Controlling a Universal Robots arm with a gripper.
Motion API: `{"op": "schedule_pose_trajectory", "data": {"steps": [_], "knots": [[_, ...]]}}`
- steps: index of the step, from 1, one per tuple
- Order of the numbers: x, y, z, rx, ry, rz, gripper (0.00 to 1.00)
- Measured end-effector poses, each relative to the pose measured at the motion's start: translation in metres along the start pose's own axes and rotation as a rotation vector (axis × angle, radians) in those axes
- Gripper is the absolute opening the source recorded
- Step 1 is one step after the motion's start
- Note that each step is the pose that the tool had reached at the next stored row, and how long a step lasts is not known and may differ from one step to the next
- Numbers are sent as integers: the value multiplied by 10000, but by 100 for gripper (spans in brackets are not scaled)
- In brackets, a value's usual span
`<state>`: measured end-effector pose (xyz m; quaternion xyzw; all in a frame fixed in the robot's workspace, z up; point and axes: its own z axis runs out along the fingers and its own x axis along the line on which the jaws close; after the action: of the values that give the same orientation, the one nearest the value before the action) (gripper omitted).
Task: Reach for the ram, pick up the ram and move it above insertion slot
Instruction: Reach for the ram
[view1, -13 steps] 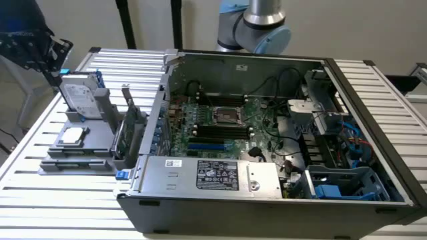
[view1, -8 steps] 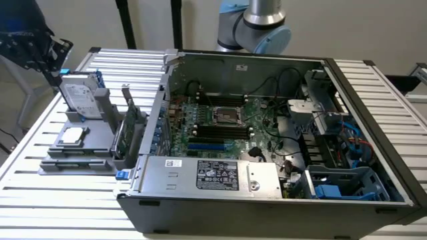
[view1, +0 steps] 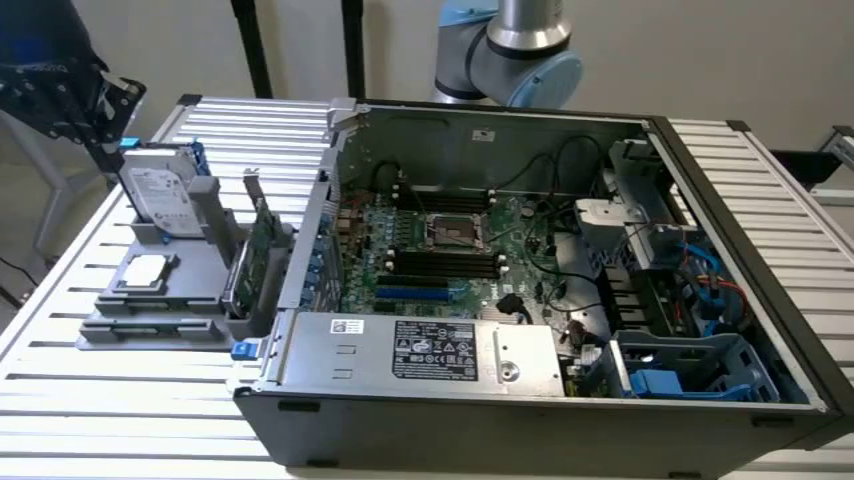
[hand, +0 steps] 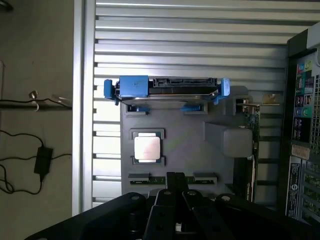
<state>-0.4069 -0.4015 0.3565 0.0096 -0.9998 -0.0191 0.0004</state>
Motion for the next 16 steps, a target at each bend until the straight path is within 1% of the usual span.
{"op": "schedule_pose_trajectory", "data": {"steps": [5,7,10,14,16], "knots": [[0,-1,-1,1,2,1,11],[-3,-17,-1,0,2,1,11],[-38,-106,3,0,26,2,11],[-83,-246,15,-1,76,4,11],[-104,-298,34,-2,92,-2,11]]}}
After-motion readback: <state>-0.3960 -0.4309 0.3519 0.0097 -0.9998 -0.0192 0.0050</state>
